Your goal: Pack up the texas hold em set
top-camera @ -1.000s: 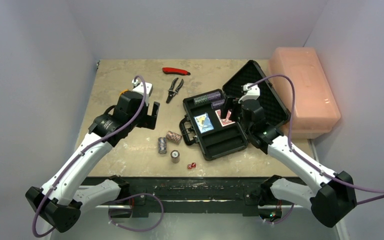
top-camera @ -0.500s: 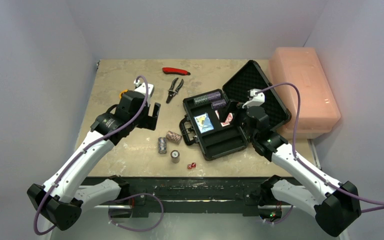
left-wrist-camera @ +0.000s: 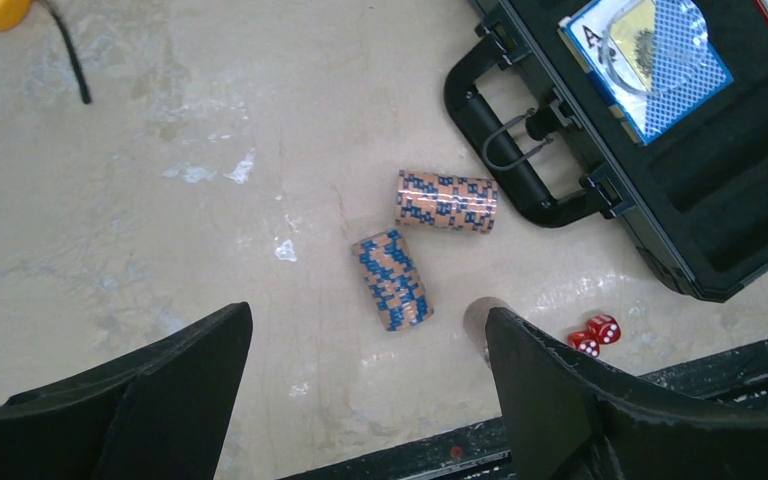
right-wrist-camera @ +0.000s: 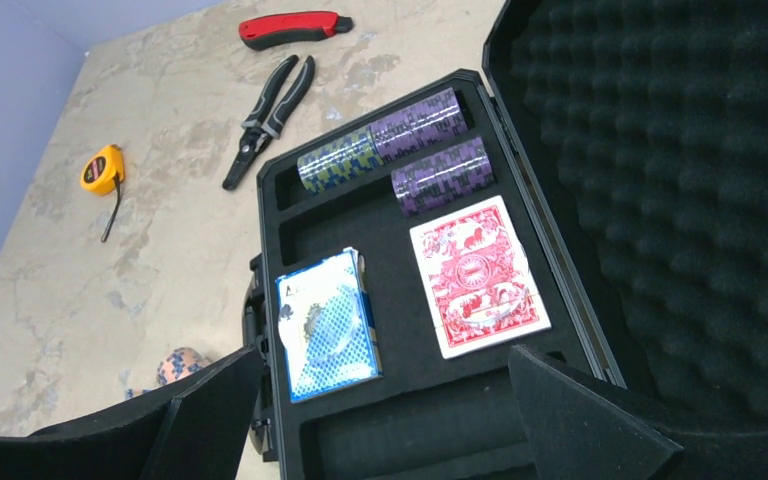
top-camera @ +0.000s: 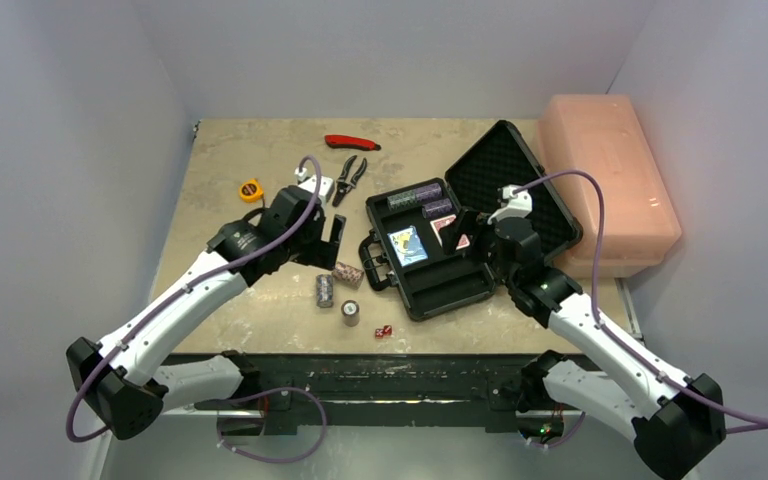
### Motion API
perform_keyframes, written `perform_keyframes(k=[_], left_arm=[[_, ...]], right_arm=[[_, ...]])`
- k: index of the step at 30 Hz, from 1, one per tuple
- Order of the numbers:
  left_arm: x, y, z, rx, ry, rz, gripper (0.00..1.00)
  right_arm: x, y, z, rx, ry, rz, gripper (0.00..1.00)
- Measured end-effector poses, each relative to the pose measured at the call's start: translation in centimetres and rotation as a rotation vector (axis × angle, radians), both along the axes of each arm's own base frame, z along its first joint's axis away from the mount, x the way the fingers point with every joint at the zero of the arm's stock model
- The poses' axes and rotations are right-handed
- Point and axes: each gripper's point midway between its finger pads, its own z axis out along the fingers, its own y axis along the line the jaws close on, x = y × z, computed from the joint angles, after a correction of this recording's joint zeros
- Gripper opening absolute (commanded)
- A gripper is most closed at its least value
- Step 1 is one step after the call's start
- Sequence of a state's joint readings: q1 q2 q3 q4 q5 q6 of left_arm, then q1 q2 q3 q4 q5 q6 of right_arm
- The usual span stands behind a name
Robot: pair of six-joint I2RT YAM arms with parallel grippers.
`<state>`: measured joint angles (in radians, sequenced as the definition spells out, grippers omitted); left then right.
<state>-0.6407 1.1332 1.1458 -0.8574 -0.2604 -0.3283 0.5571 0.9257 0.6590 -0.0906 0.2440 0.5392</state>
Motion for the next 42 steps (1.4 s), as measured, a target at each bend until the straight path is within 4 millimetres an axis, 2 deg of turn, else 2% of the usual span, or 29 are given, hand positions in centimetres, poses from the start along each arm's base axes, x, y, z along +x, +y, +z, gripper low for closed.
perform_keyframes(k=[5,10,19,33,42], left_arm=[[-1.5,-2.4,-1.8,0.002,0.06,-0.068,0.86],[-2.5,-3.8,-3.7,0.014,0.122,-0.096,0.86],[-5.4,-3.9,-7.7,0.039,0.227,-0.097,0.85],[-7.4,-5.5,-10.9,0.044,0.303,-0.104,0.83],[-8.0,-5.8,-12.0,0.043,0.321,-0.099,0.82]], right_arm=[[-0.8,-0.5,-0.1,-0.003,0.02,-0.004,0.99],[-1.6,-0.9,-0.3,-0.002,0.043,-0.01,0.99],[-2.2,-1.3,-0.3,0.01,0.055,-0.02,0.99],[-2.3,-1.4,-1.4,-0.013,0.089,-0.024,0.99],[-2.2,-1.4,-2.0,-0.026,0.109,-0.025,0.99]])
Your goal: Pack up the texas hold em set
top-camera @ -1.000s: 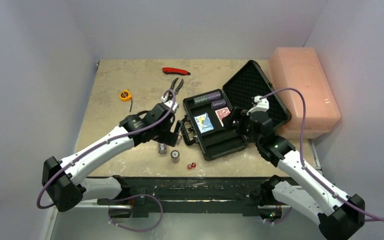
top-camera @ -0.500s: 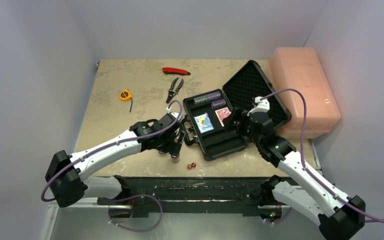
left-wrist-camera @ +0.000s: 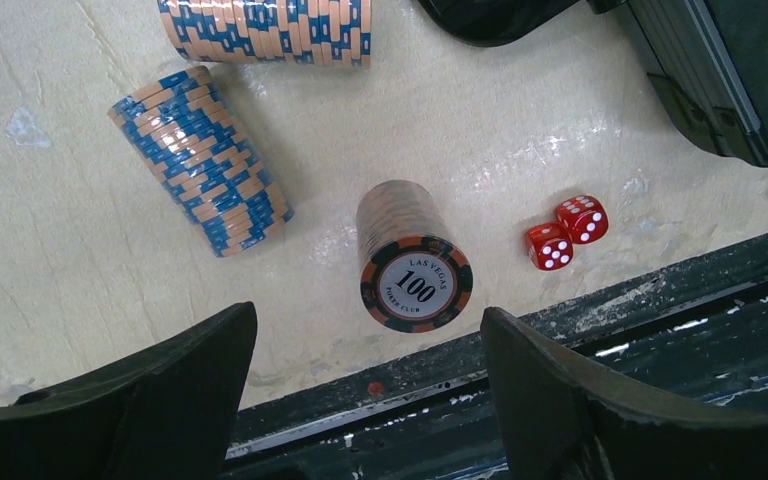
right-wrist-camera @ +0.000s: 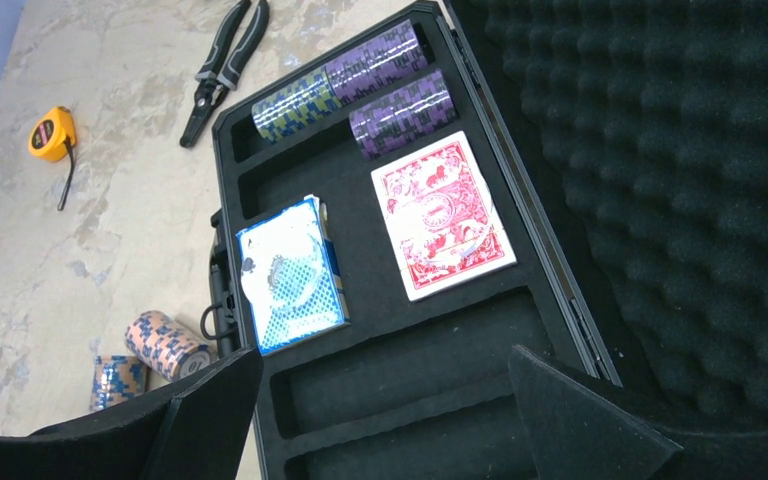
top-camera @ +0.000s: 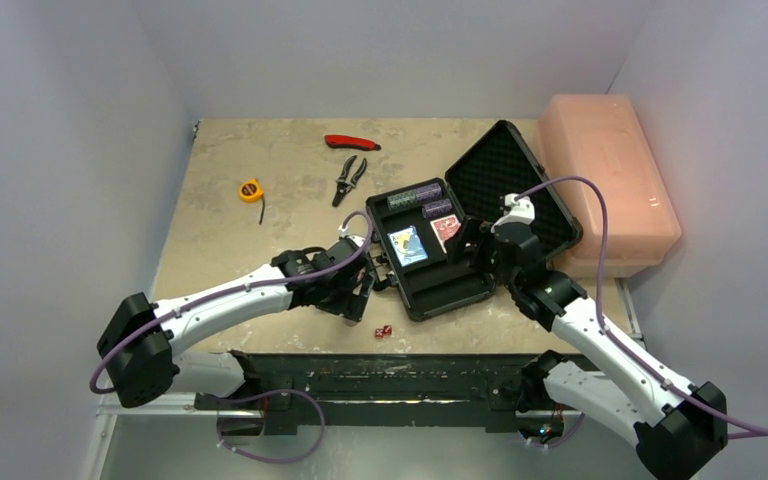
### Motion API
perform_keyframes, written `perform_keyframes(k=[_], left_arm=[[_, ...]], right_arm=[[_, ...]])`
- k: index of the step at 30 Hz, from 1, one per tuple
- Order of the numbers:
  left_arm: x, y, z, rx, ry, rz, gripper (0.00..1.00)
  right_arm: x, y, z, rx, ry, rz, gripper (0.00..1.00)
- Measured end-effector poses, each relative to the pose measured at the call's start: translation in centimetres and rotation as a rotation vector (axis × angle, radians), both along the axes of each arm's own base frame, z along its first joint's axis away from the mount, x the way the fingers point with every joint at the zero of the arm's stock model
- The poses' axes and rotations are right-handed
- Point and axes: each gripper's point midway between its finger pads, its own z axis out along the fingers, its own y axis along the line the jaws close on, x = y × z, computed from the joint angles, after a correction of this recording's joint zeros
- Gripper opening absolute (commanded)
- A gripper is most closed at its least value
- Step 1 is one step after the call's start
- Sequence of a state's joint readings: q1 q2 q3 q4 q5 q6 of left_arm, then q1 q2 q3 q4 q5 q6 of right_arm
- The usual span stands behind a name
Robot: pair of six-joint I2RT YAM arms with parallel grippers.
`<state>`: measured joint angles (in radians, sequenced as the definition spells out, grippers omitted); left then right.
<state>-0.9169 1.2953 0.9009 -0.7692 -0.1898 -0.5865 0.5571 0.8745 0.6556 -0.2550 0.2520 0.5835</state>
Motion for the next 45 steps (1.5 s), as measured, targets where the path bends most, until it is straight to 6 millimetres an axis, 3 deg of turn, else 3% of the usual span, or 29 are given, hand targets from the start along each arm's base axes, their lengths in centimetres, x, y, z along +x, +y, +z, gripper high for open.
perform_keyframes(k=[24,45], left_arm=[[0.1,-0.8,-1.2,-0.008,0.01,0.011,0.76],[-0.2,-1.4,-2.6,0.022,0.04,-0.011,0.61]], right_arm=[[-0.1,0.0,-0.4,-0.009,0.015,0.0,0.98],[-0.1,0.0,-0.9,-0.019,0.03,0.0,0.97]])
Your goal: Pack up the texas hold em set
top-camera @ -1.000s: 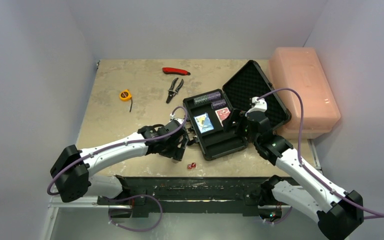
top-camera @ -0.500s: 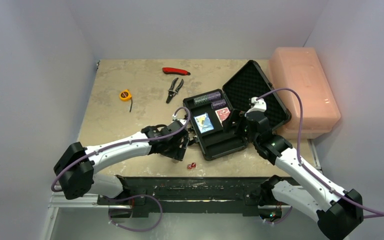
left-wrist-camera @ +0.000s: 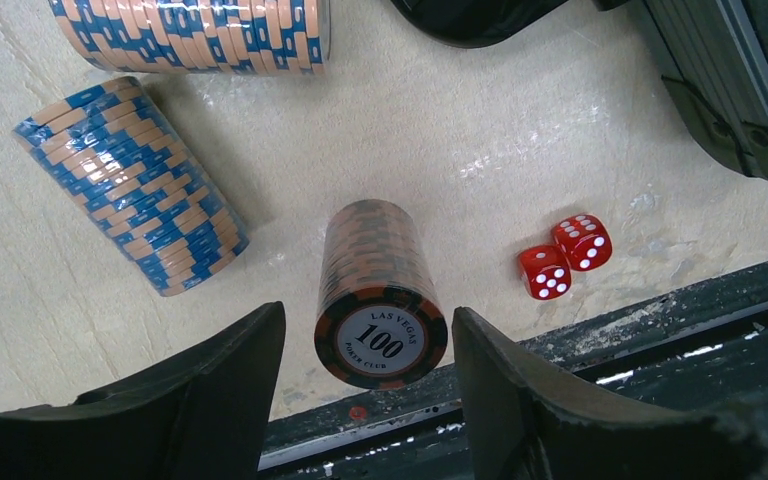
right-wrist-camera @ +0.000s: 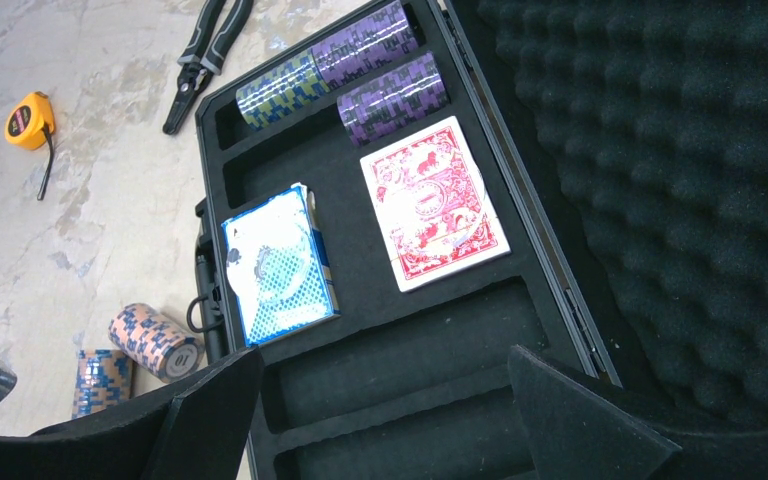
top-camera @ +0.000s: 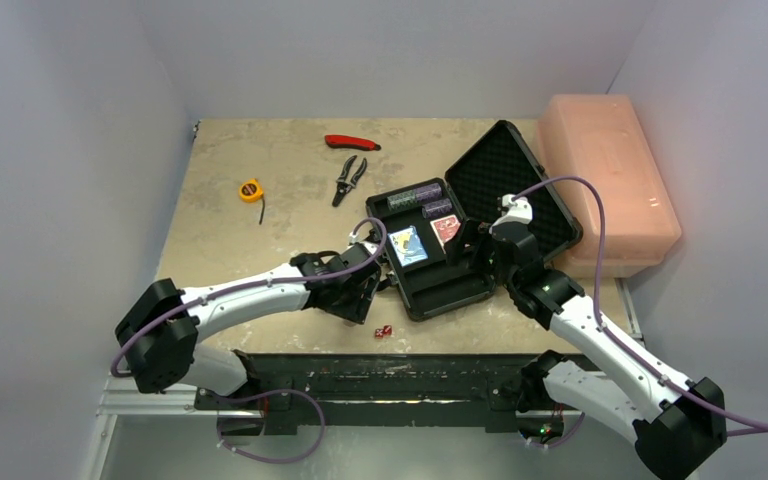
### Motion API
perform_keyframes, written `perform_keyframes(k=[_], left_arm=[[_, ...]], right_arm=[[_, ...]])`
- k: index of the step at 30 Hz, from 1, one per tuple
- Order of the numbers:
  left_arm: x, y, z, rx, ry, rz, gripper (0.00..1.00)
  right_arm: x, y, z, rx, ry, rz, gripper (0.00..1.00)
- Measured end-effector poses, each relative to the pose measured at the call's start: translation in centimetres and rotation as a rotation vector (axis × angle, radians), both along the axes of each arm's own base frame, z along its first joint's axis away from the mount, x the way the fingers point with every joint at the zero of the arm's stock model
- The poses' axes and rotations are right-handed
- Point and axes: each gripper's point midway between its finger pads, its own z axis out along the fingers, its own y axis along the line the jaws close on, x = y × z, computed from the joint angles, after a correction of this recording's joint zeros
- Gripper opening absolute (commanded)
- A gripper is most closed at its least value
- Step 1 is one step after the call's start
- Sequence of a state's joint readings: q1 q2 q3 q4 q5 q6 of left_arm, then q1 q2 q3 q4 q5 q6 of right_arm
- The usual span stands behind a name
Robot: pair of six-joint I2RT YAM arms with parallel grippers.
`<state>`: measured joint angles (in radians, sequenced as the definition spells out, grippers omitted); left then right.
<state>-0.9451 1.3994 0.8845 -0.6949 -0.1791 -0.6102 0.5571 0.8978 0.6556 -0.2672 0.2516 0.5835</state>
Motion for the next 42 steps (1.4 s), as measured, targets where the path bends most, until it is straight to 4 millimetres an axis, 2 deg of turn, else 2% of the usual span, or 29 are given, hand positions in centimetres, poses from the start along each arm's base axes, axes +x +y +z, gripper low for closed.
perform_keyframes(k=[12,15,19,35,42], left_arm=[[-0.5,-0.2,-1.1,0.036,0.021,-0.019,0.41],[-0.5,-0.3,-1.1,0.042,0.019,-0.023,0.27],[-0.5,-0.3,-1.1,0.046,0.016,-0.026,0.0],[-0.8,-0.3,-1.0,0.056,0.021,-0.032,0.0],[-0.6,-0.3,-0.2,0.042,0.005,-0.03,0.0]], right_arm=[[0.0,0.0,0.0,-0.001,0.001,0.0,0.97],[0.0,0.0,-0.1,-0.002,0.002,0.0,0.98],[0.0,0.0,0.0,-0.001,0.002,0.0,0.98],[0.0,0.0,0.0,-0.001,0.002,-0.001,0.97],[-0.1,0.0,-0.1,-0.006,0.013,0.003,0.97]])
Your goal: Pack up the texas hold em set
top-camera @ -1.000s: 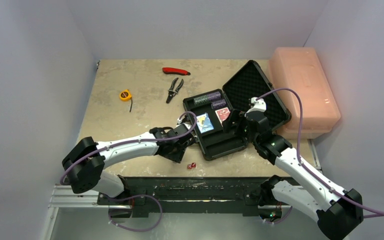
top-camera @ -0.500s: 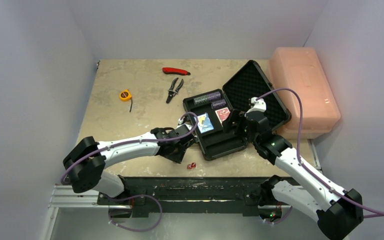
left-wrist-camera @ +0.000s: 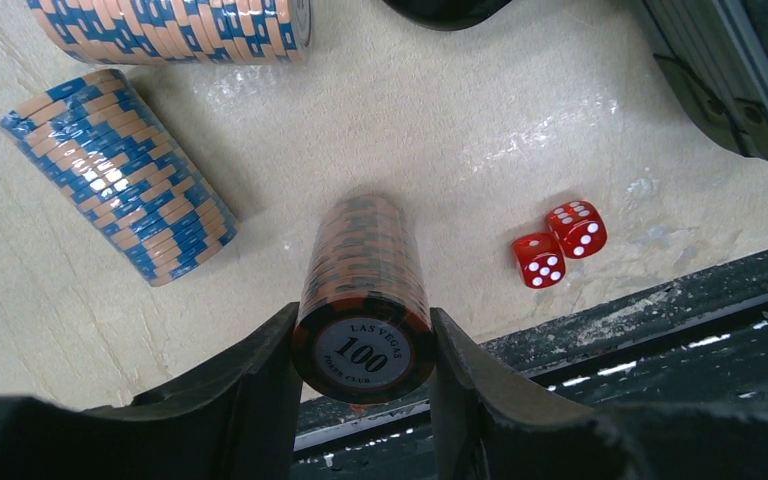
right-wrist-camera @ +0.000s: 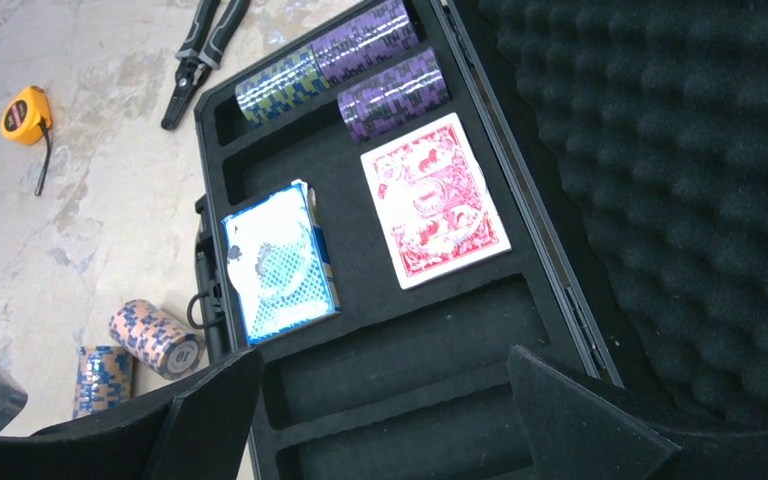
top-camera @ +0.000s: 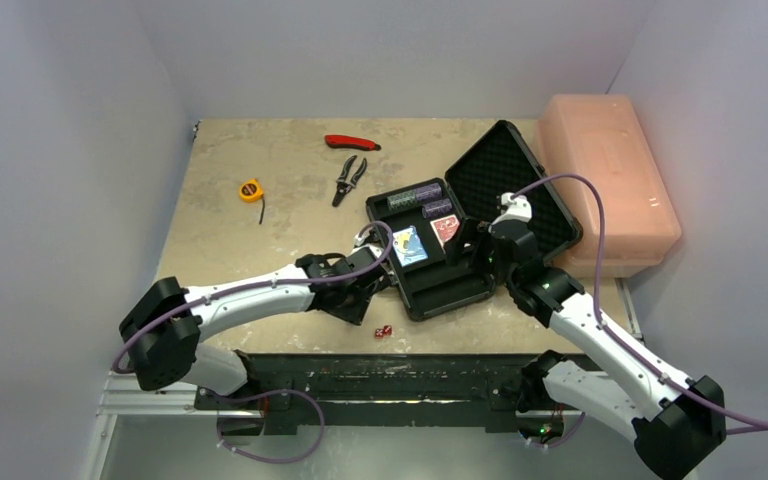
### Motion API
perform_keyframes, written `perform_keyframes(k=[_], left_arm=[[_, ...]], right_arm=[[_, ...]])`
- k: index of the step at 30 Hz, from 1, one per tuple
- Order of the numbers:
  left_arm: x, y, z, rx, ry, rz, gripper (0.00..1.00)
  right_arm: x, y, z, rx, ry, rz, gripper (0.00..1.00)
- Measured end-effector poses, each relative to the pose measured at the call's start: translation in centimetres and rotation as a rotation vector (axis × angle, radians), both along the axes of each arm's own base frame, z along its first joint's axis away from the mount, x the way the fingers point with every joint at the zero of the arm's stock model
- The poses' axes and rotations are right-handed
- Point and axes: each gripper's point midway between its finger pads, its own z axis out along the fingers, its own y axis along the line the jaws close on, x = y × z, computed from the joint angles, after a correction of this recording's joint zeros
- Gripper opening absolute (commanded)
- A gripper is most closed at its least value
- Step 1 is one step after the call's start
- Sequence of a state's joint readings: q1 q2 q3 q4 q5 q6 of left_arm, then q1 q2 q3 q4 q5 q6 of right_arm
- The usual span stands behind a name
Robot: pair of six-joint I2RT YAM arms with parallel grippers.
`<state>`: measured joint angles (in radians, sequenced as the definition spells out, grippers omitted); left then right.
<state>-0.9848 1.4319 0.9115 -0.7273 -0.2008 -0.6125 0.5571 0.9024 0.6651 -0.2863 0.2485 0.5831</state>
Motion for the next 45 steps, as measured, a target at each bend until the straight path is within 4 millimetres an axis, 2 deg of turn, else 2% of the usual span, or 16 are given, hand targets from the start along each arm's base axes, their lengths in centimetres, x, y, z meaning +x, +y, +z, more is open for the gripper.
perform_keyframes(k=[8,13,24,38,45], left_arm=[[0.4,-0.4,2.3,-0.079,-0.056,0.002,0.0],[0.4,-0.5,4.7,-0.16,-0.11,0.004,0.0],[-0.2,0.2,8.4,-0.297,-0.188,0.022,0.0],[-0.7,0.9,9.9,-0.338,-0.205,0.035,0.0],[-0.4,0.1,11.8,-0.384,-0.221,0.03,0.0]], right_arm=[[0.6,0.7,2.3,0.015,-0.012,0.011,0.97],[0.6,1.2,4.0,0.044,-0.023,0.031,0.97],[-0.3,1.8,5.6,0.101,-0.008,0.055,0.97],[-2.1,1.6,7.9,0.174,-0.048,0.082,0.98],[-2.8,1.3,8.7,0.191,-0.076,0.086,0.99]])
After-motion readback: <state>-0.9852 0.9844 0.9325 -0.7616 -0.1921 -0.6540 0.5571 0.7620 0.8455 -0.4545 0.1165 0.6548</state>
